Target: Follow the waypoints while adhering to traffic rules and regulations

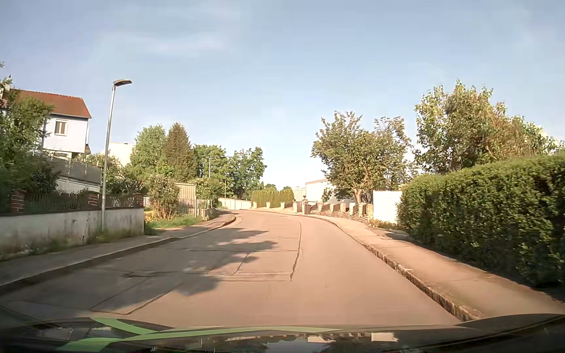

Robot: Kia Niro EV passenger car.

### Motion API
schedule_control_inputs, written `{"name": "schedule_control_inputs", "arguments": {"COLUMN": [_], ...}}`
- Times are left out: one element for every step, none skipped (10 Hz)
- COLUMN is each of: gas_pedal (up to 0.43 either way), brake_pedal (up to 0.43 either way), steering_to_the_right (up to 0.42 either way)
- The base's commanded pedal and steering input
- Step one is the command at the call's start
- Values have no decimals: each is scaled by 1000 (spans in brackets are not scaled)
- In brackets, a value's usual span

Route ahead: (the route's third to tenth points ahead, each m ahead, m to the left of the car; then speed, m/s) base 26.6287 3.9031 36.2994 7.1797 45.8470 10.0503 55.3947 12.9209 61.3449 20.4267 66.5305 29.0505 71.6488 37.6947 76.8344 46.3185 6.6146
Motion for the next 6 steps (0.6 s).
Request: {"name": "schedule_control_inputs", "arguments": {"gas_pedal": [157,157,157,157,157,157], "brake_pedal": [0,0,0,0,0,0], "steering_to_the_right": [-1,-1,-1,0,0,0]}}
